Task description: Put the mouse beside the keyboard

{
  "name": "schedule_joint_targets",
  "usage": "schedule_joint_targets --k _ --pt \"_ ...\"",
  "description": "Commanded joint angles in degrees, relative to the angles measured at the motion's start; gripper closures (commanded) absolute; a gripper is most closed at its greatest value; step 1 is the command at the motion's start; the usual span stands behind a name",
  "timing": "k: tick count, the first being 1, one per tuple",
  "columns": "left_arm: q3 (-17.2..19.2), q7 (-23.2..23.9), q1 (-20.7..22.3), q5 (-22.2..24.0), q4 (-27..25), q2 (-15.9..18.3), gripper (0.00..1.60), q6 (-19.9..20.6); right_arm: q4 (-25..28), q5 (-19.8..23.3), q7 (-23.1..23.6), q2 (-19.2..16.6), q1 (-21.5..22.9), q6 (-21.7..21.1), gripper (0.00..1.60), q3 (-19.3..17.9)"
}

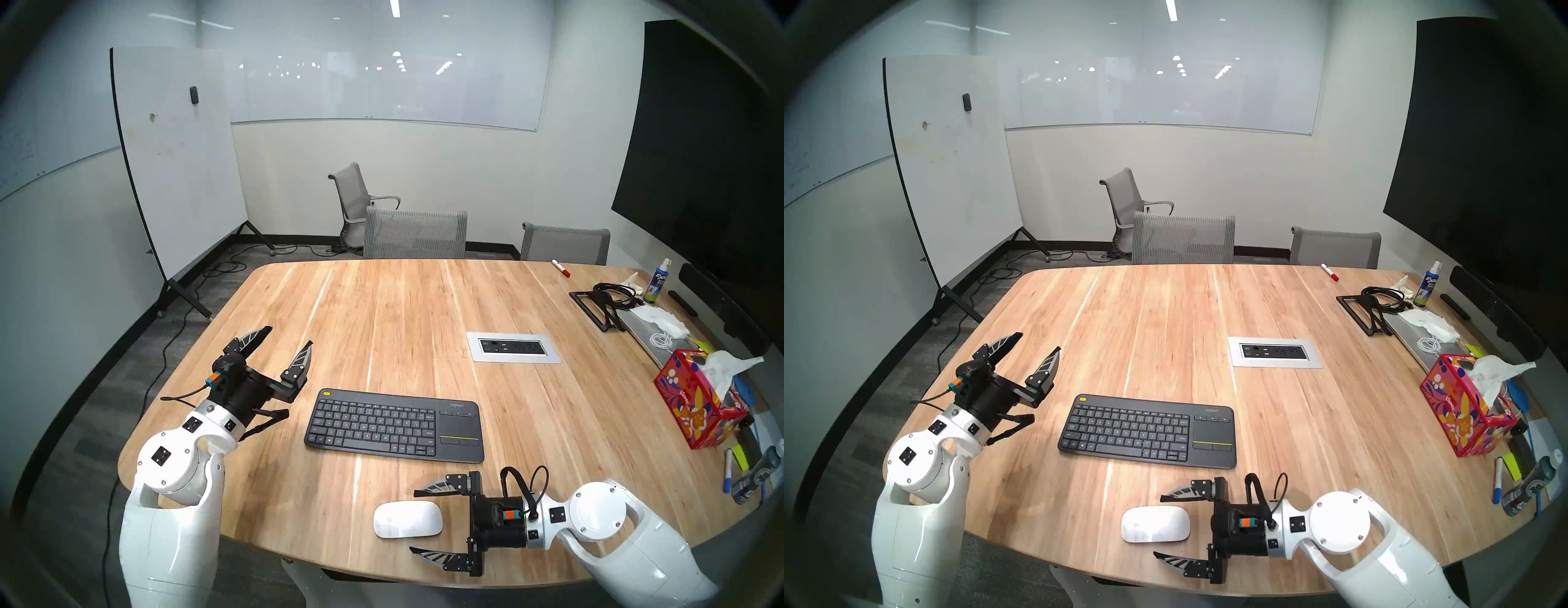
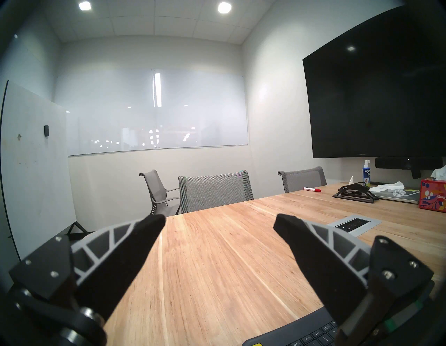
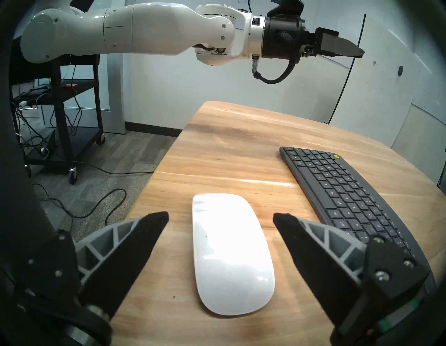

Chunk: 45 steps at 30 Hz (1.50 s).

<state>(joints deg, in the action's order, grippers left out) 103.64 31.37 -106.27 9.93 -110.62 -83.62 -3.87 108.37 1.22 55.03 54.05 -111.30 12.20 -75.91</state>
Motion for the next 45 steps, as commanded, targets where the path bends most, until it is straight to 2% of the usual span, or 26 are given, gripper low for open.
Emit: schedule_joint_targets --k 1,25,45 --pt "0.1 -0.1 0.0 -0.1 -1.5 0.0 0.0 -0.4 -0.1 -0.2 0.2 0.7 1.2 0.2 0.0 0.8" --pt "0.1 -0.1 0.0 -0.1 -1.5 0.0 0.0 -0.4 -4.8 -0.4 0.0 1.9 3.7 0.0 0.0 1.1" --pt "0.1 -0.1 0.0 -0.1 -1.5 0.0 0.0 -0.4 -5.4 -0.4 1.6 2.3 5.8 -1.8 0.0 1.4"
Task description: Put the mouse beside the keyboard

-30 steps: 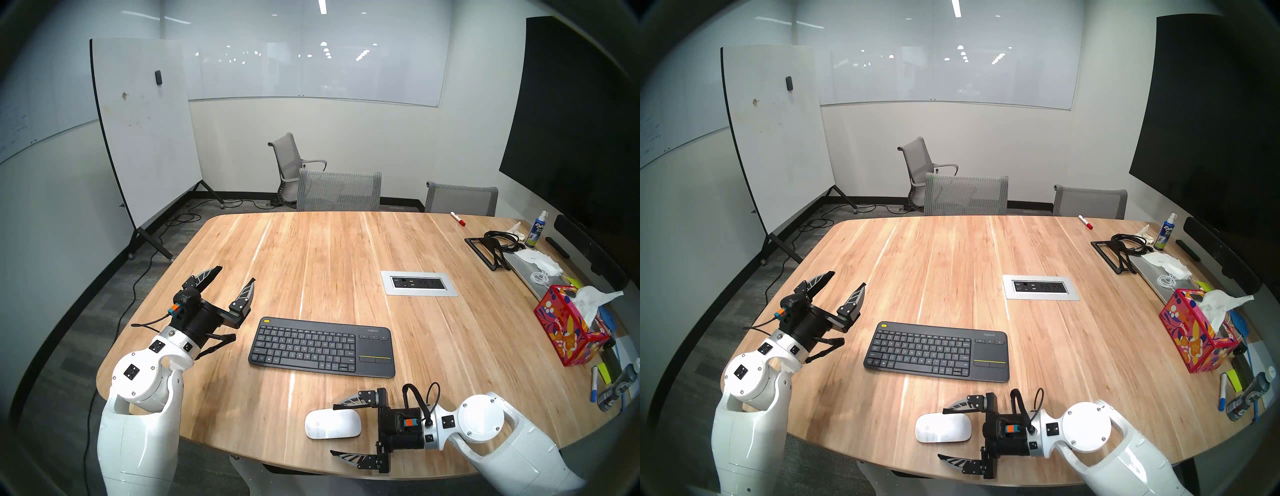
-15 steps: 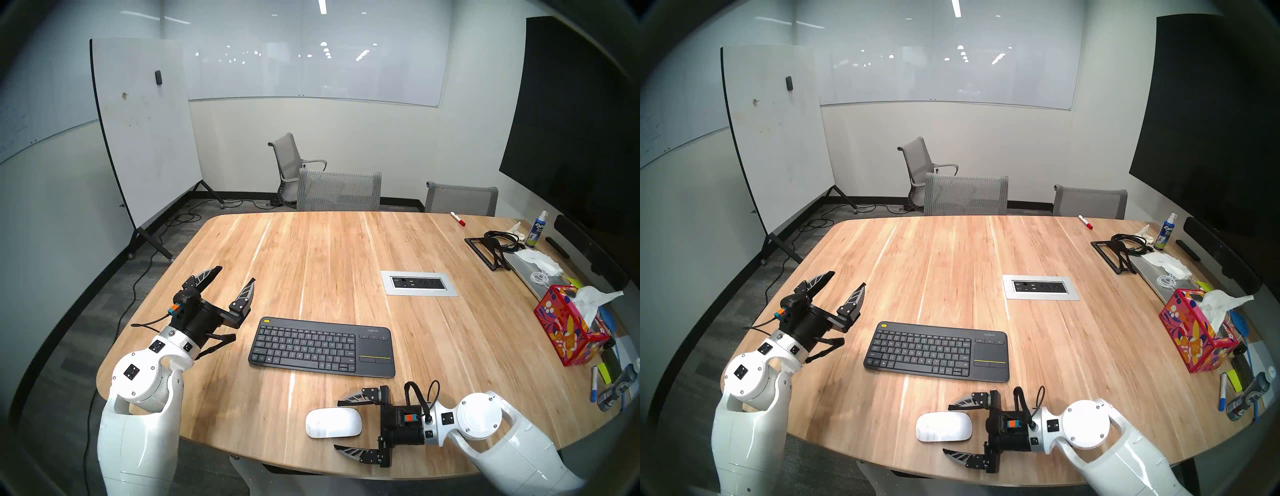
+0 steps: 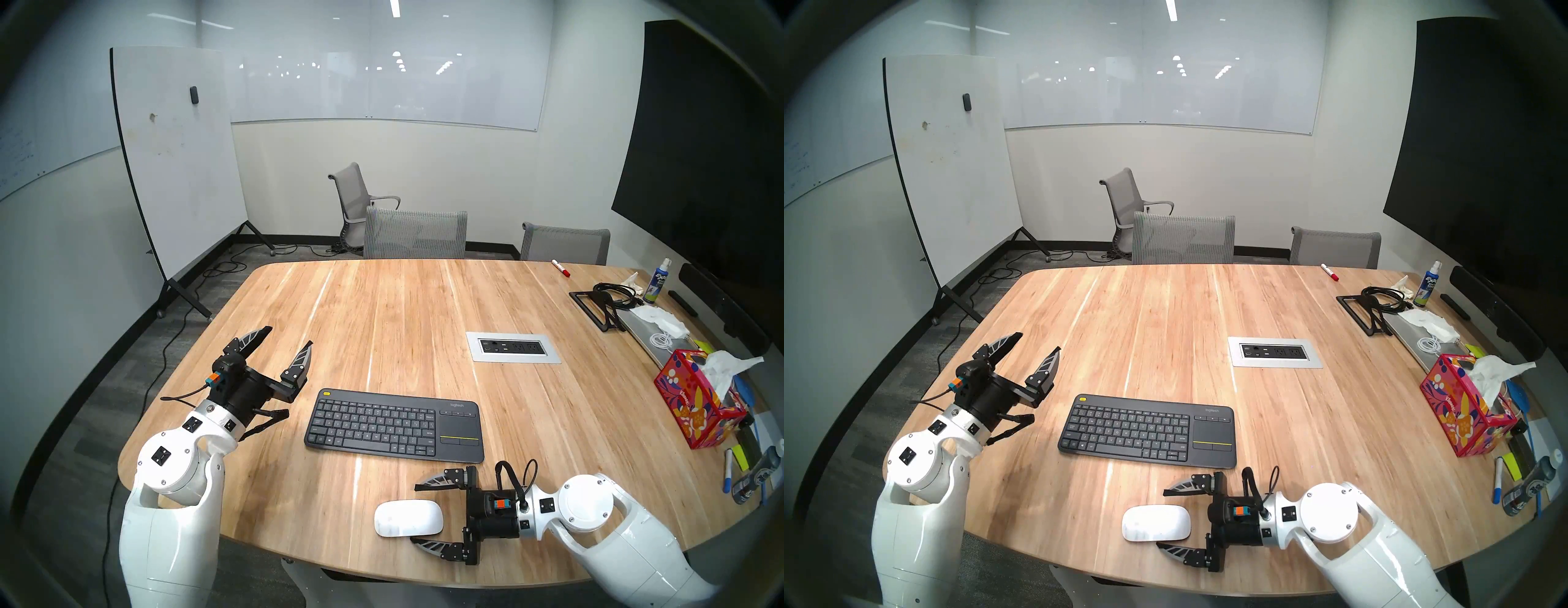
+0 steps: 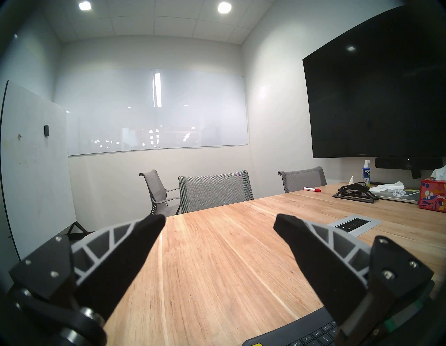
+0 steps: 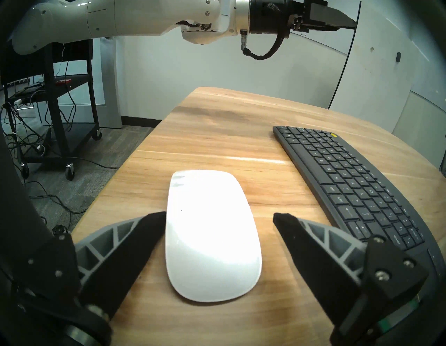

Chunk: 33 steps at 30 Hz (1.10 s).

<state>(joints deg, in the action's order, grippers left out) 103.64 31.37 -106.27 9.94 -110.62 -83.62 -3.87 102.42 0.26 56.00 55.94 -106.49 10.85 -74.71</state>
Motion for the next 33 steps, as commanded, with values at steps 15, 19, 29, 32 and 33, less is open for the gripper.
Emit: schedule_joint_targets --k 15,19,29,32,33 --pt "0.1 -0.1 0.0 -0.1 -1.5 0.0 0.0 -0.4 -0.5 0.4 2.2 1.5 3.1 -3.3 0.0 1.7" --pt "0.1 -0.1 0.0 -0.1 -1.5 0.0 0.0 -0.4 -0.8 0.5 2.3 1.7 3.4 -3.6 0.0 1.8" --pt "0.1 -0.1 0.0 -0.1 -1.5 0.0 0.0 -0.4 -0.5 0.1 0.7 2.9 3.4 -3.8 1.6 1.4" --pt "0.1 -0.1 0.0 -0.1 -1.5 0.0 0.0 -0.4 0.0 0.1 0.0 2.9 3.4 -4.3 1.6 1.0" --pt "0.1 -0.1 0.0 -0.1 -1.5 0.0 0.0 -0.4 0.3 -0.1 -0.4 2.9 3.3 -4.3 1.6 0.8"
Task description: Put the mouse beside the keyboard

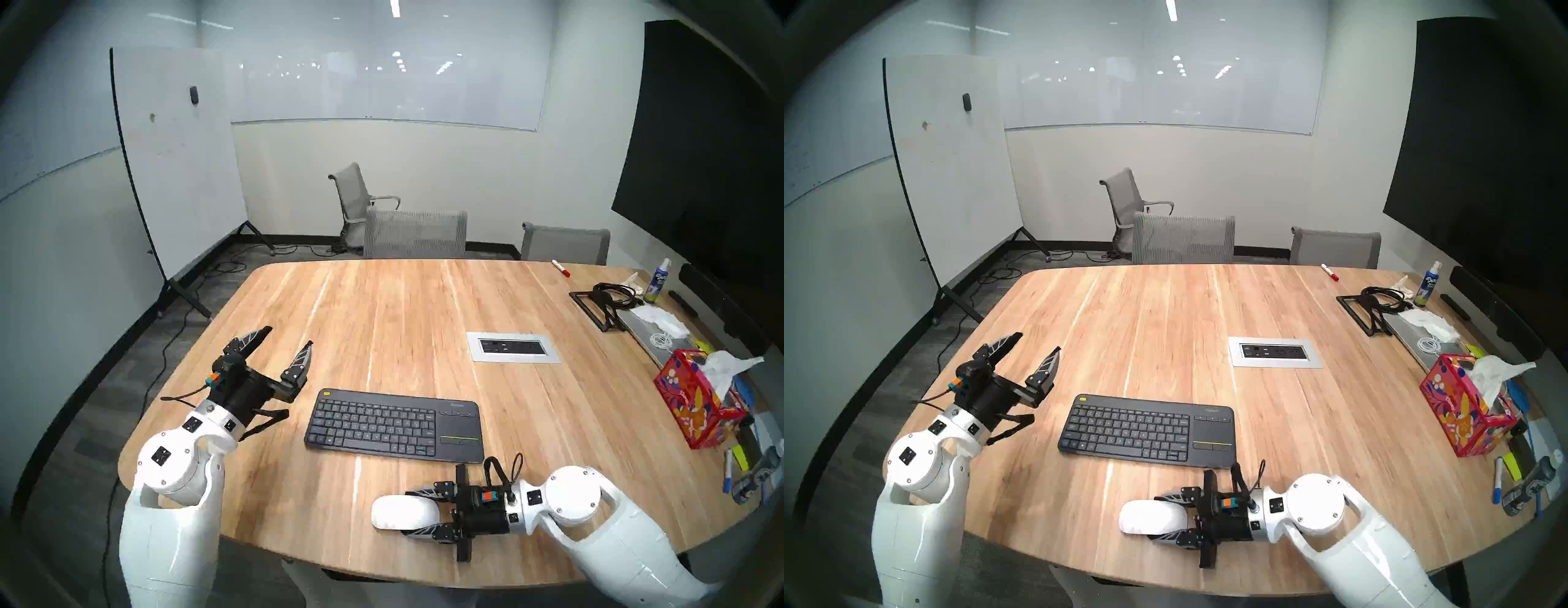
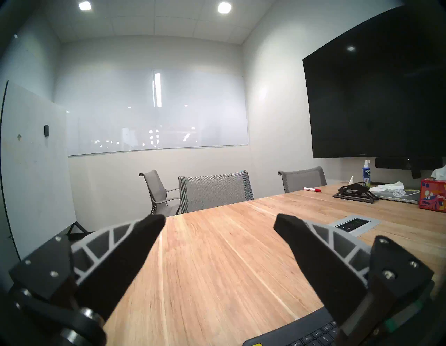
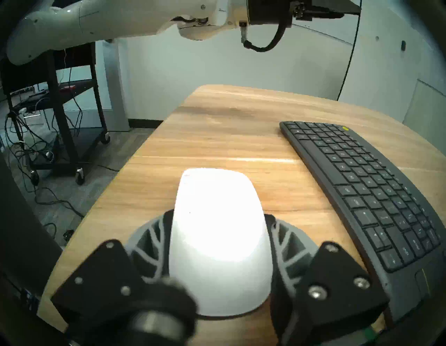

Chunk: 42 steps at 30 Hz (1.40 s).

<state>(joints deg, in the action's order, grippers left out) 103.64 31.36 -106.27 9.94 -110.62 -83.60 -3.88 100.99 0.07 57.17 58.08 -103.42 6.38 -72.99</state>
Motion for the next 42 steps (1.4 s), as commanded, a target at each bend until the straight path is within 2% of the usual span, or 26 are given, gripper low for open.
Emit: schedule_joint_targets --k 1,11,21,34,42 --pt "0.1 -0.1 0.0 -0.1 -1.5 0.0 0.0 -0.4 2.0 -0.1 -2.0 0.7 0.1 0.0 1.6 -1.2" --pt "0.1 -0.1 0.0 -0.1 -1.5 0.0 0.0 -0.4 3.7 0.0 -4.3 0.4 -1.5 -0.3 1.6 -3.4" --pt "0.1 0.0 0.0 -0.1 -1.5 0.0 0.0 -0.4 7.1 1.0 -7.5 0.8 -3.8 -1.4 1.6 -7.3" --pt "0.1 0.0 0.0 -0.1 -1.4 0.1 0.0 -0.4 10.6 2.3 -15.9 4.8 -6.8 -4.7 1.6 -13.5" --pt "0.1 -0.1 0.0 -0.1 -1.5 0.0 0.0 -0.4 12.6 2.2 -21.0 6.7 -10.0 -4.8 1.6 -16.2"
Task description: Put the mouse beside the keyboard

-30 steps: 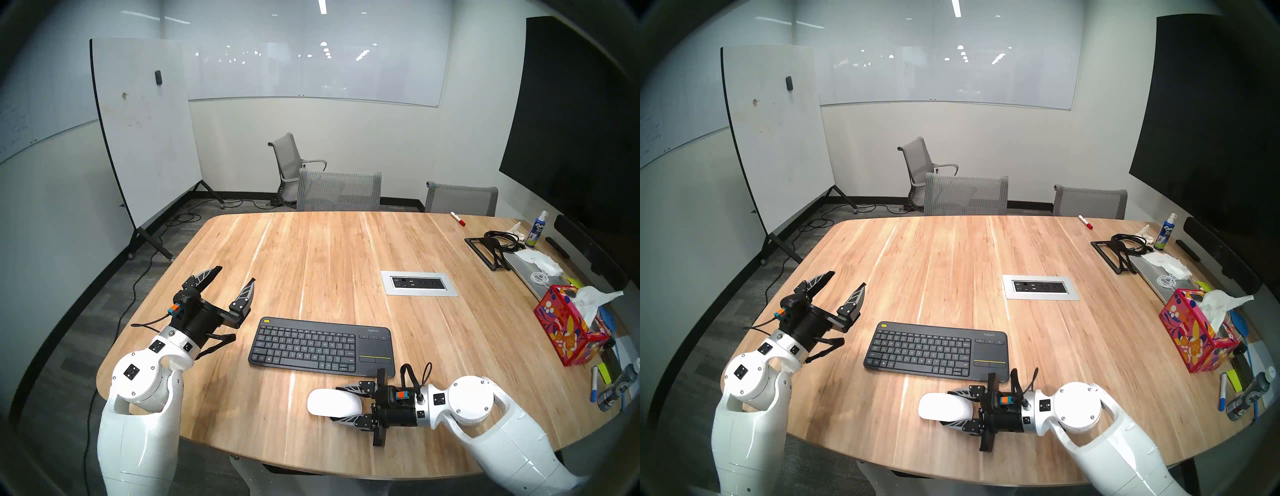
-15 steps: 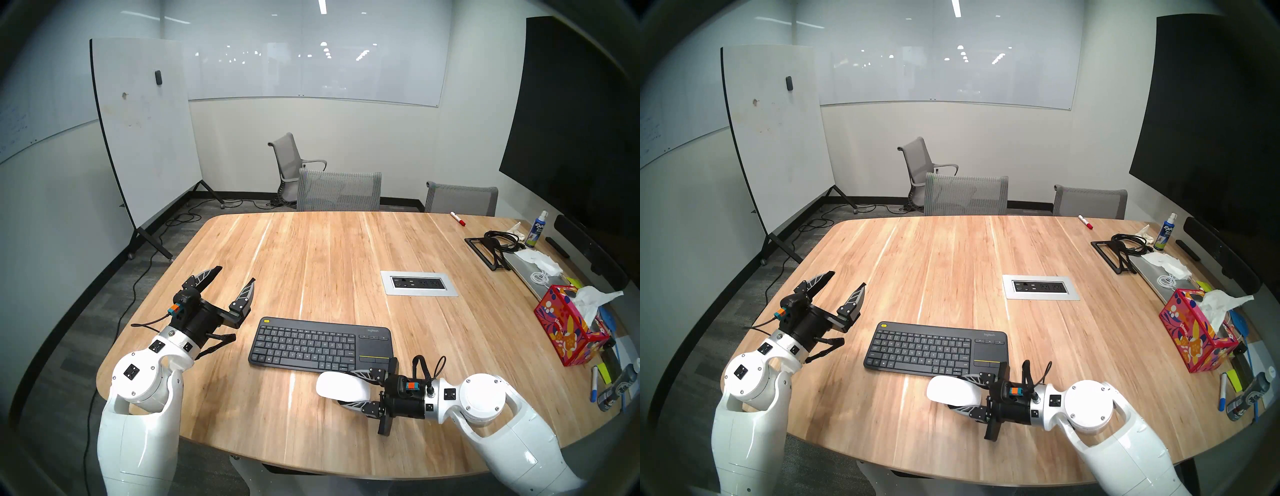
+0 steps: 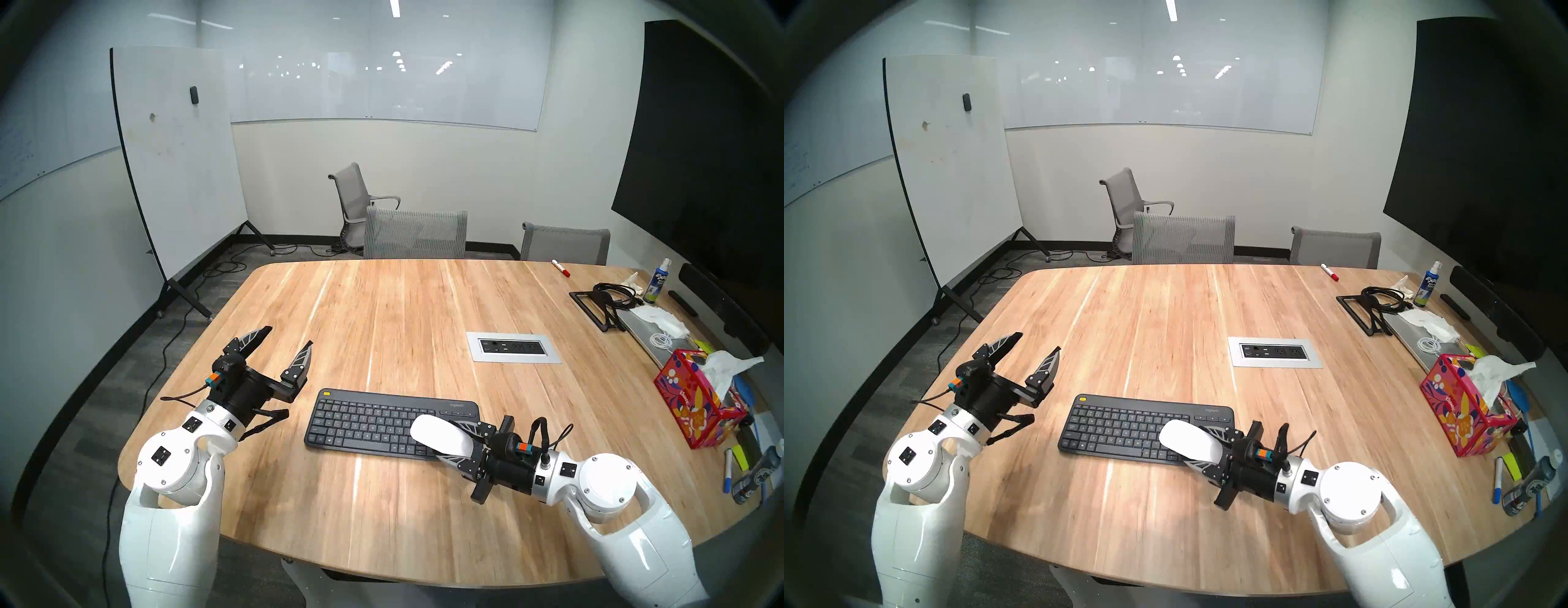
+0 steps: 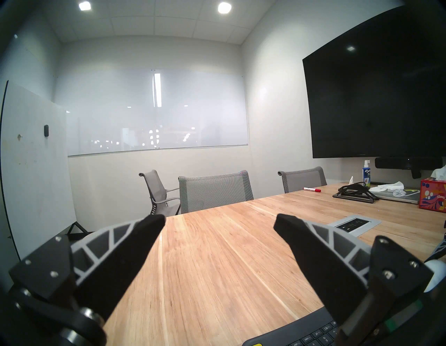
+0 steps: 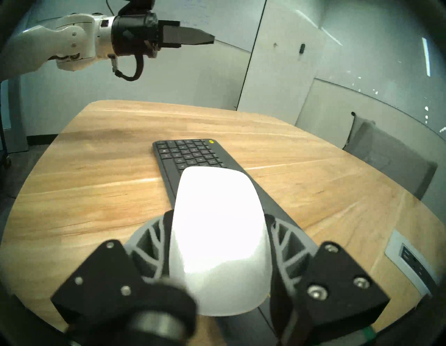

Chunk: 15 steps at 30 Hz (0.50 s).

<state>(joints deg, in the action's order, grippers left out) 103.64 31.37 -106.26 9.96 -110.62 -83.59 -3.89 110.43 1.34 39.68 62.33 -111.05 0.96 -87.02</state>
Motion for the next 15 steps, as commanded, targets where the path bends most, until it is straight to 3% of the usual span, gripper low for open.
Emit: schedule_joint_targets --k 1,15 --pt "0.1 -0.1 0.0 -0.1 -1.5 0.0 0.0 -0.4 3.5 1.2 -4.0 2.7 -2.9 0.5 1.6 -2.6" --pt "0.1 0.0 0.0 -0.1 -1.4 0.0 0.0 -0.4 10.5 -0.4 -14.8 8.0 -12.5 1.6 1.6 -6.7"
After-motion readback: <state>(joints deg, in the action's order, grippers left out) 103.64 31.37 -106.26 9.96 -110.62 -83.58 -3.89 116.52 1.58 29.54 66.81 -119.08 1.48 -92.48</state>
